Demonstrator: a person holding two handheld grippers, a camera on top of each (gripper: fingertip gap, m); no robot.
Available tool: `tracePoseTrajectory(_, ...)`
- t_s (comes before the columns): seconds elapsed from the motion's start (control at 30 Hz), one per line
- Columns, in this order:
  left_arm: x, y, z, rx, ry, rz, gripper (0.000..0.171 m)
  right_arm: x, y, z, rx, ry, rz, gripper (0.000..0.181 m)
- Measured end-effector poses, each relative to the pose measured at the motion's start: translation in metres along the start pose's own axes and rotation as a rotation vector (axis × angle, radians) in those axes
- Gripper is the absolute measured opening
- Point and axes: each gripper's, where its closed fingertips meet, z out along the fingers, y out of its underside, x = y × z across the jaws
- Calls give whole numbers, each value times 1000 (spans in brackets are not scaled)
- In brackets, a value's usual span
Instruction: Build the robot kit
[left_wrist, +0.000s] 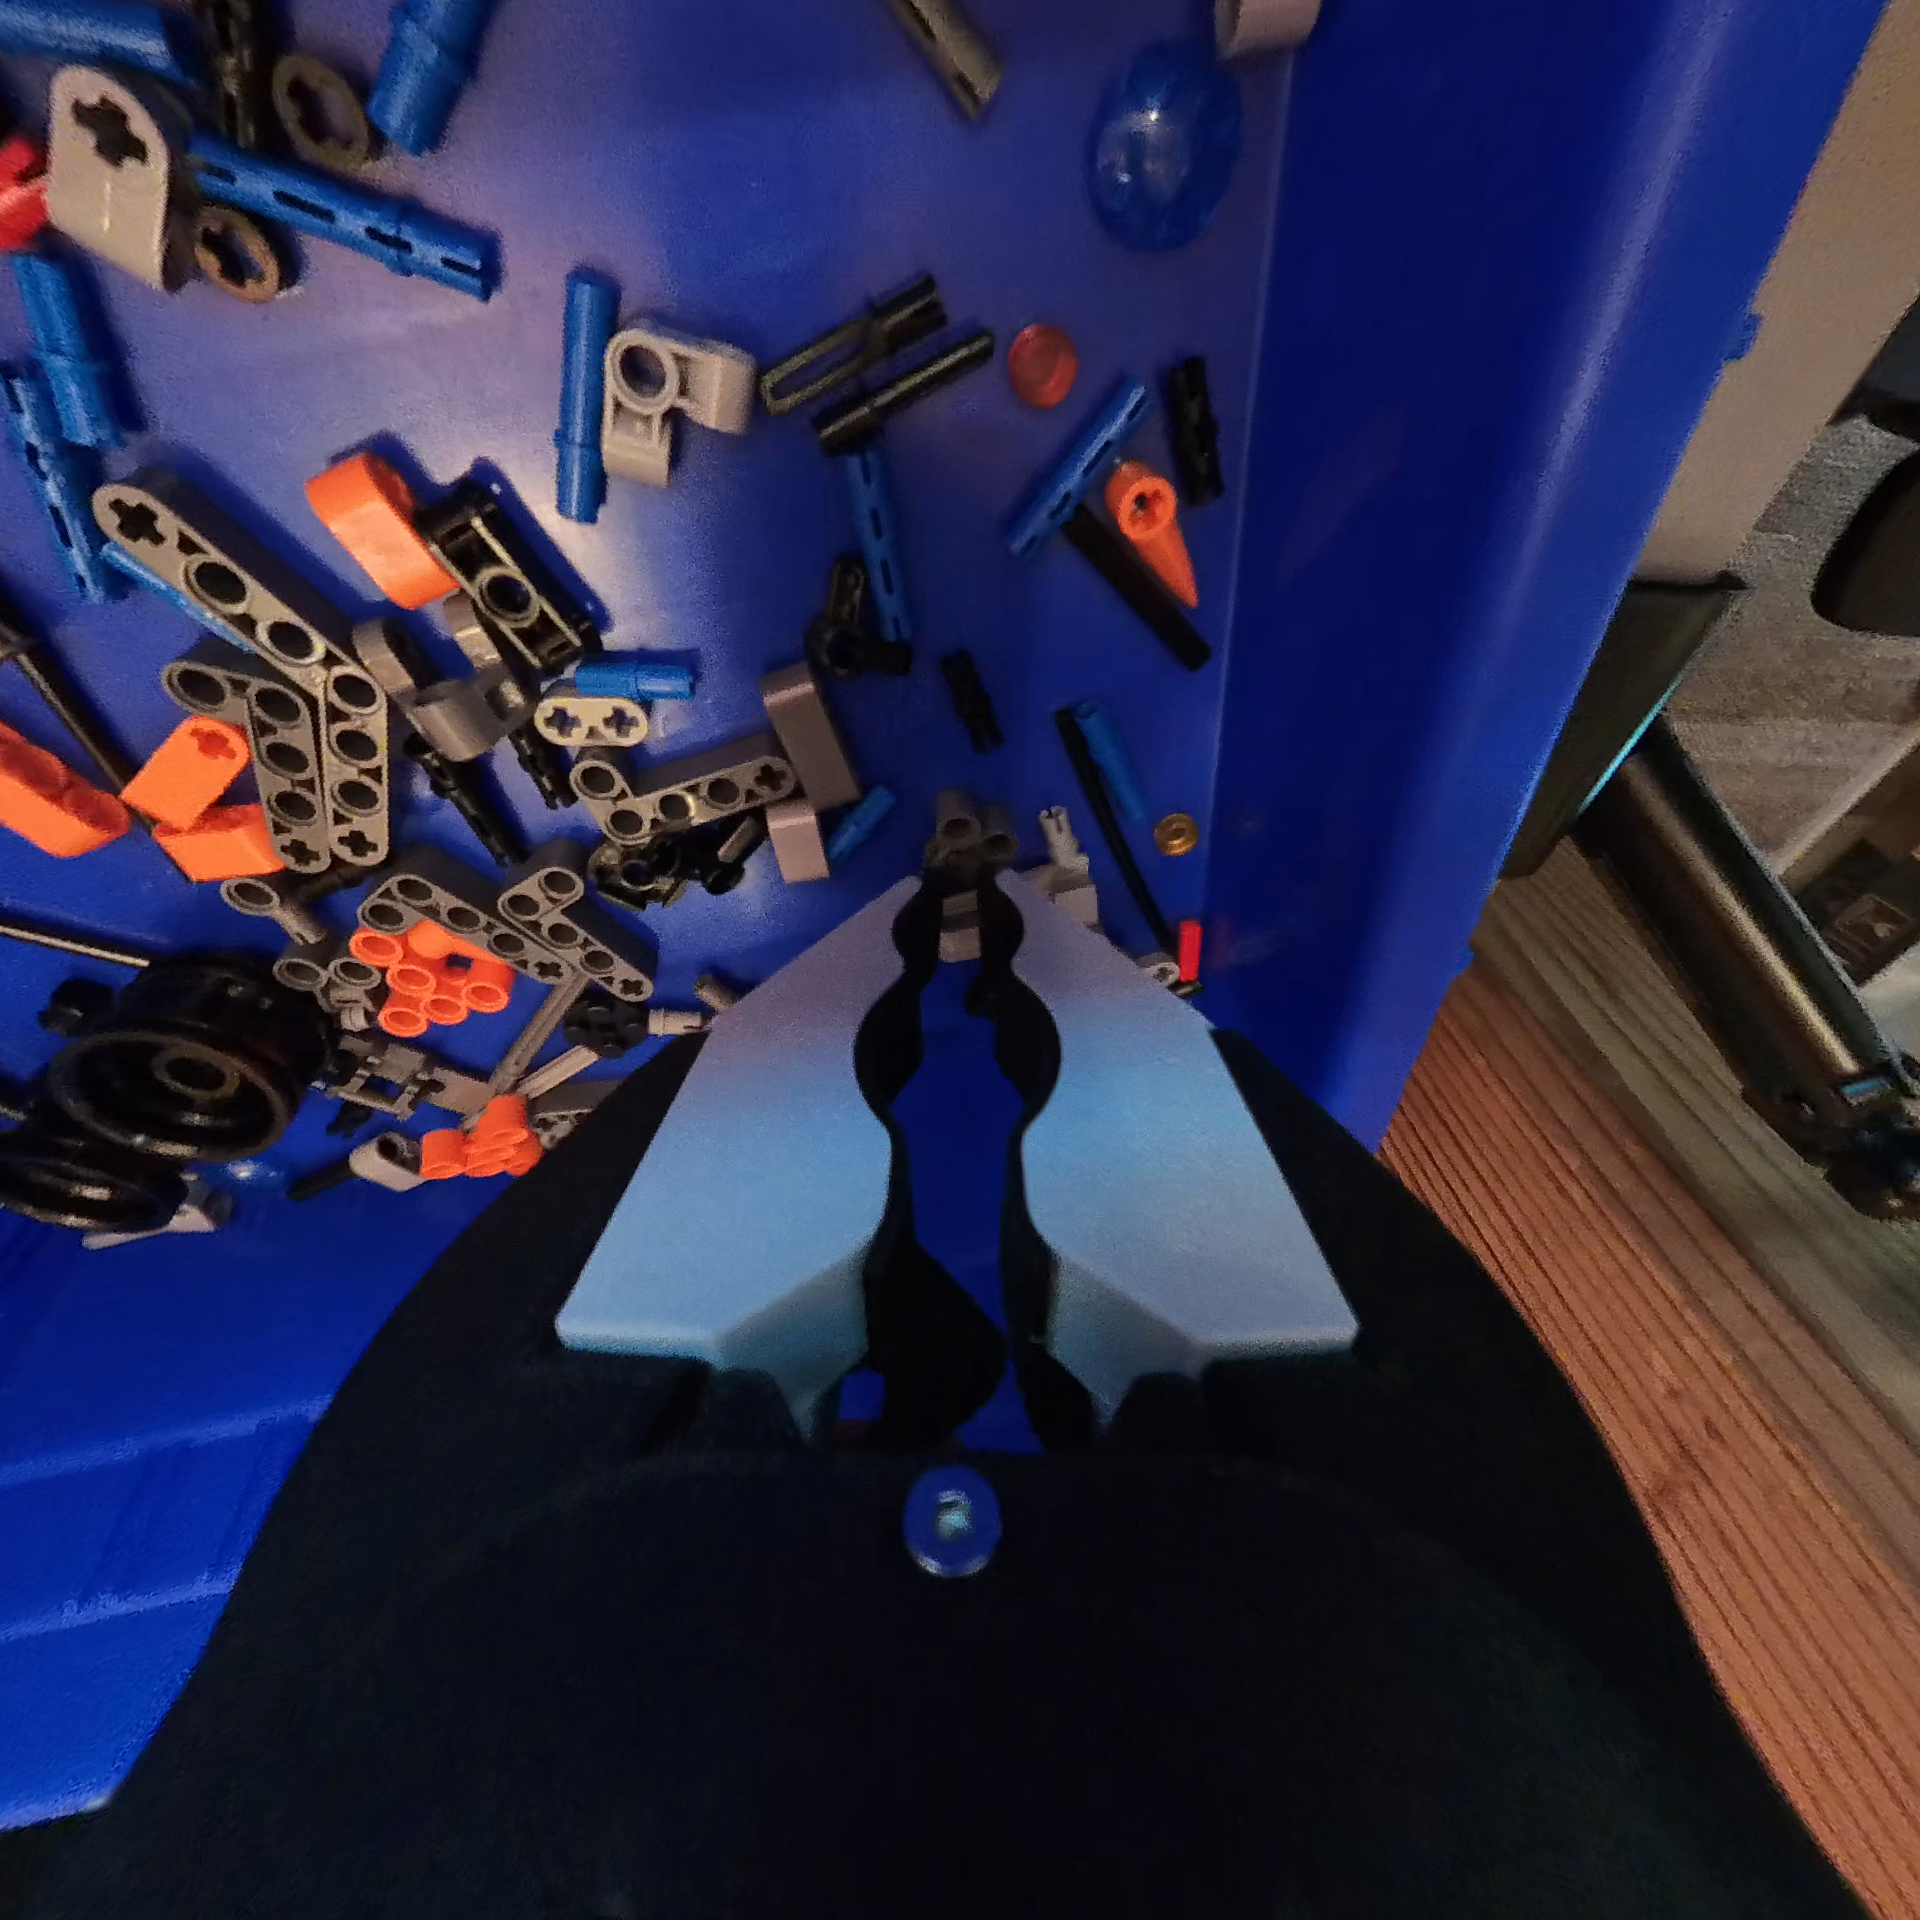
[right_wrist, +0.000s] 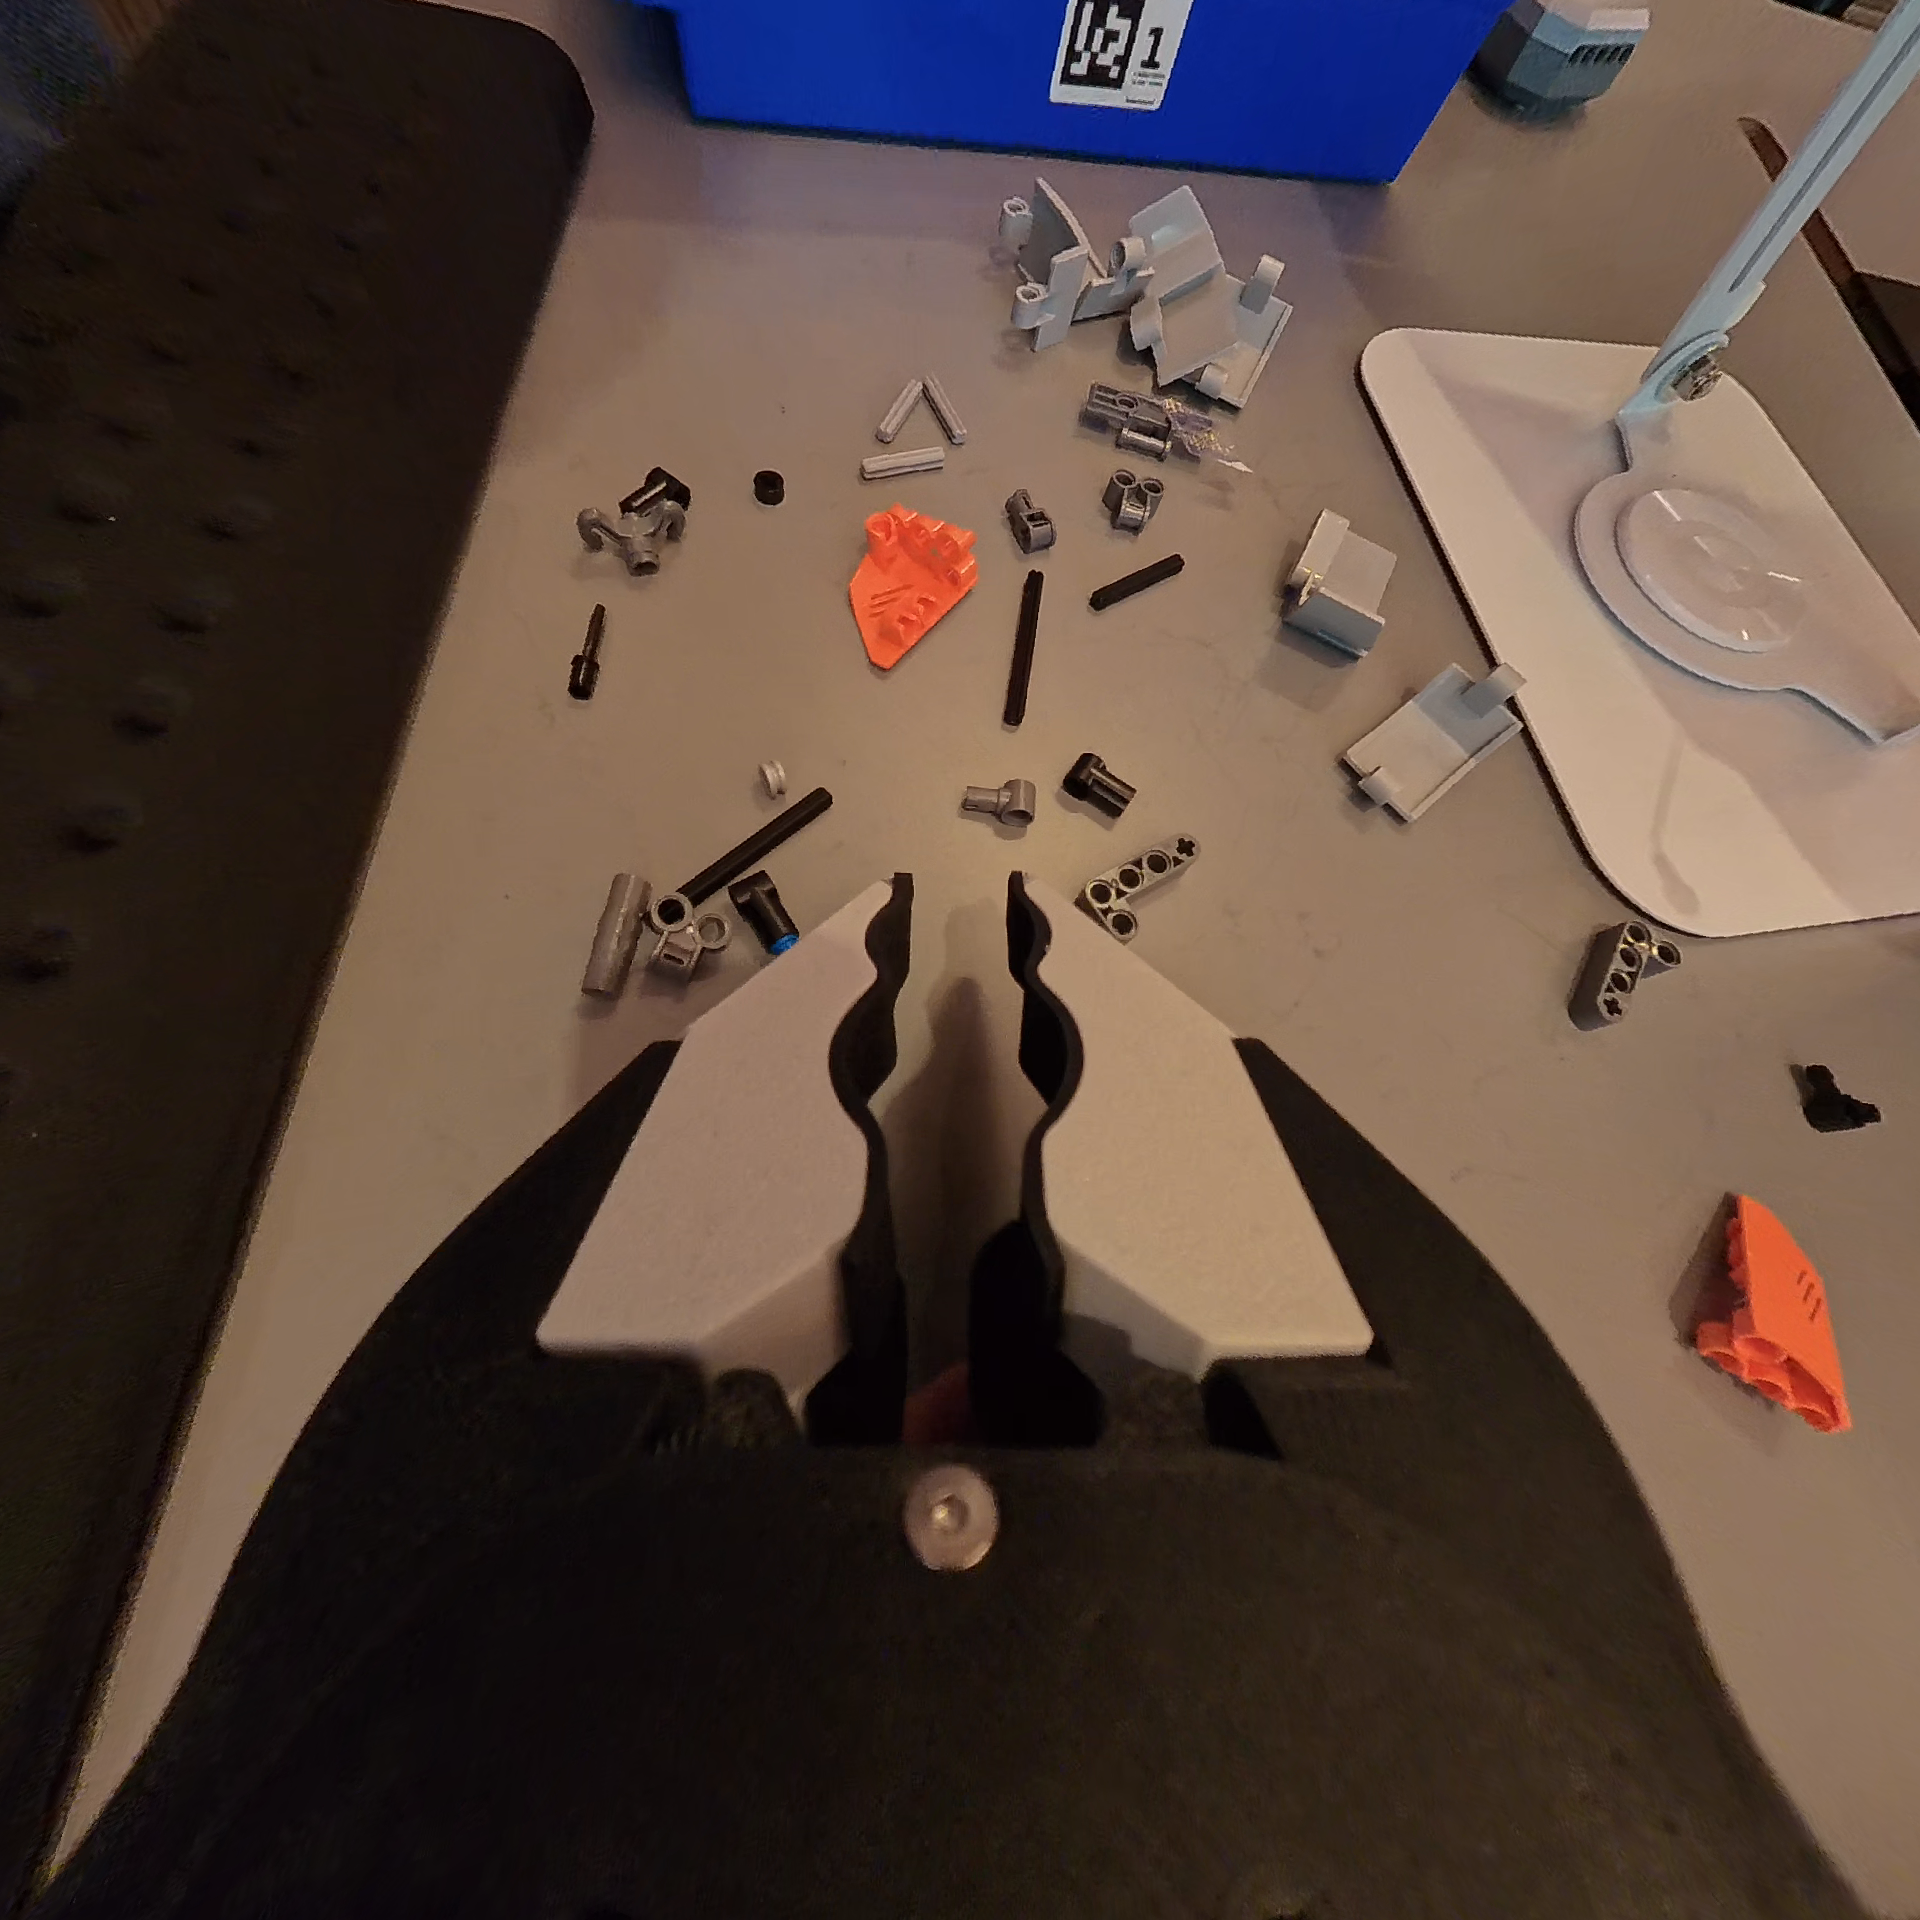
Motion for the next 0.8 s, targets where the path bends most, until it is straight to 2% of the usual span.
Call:
tracePoseTrajectory(0.27, -6, -4, -3, 138, -95, -152, 0, -1, -1, -1, 9, -3, 5, 16)
tracePoseTrajectory(0.4, -12, -11, -11, 193, -180, -167, 21, 0, -1, -1, 10, -4, 7, 16)
tracePoseTrajectory(0.47, -9, -14, -12, 190, -168, -165, 28, 0, -1, -1, 9, -4, 7, 16)
tracePoseTrajectory(0.67, -9, -15, -8, 130, -176, -121, 13, -1, -1, -1, 5, -2, 2, 16)
tracePoseTrajectory(0.8, -7, -13, -6, 95, -167, -116, 13, -1, 0, -1, 4, -2, 1, 16)
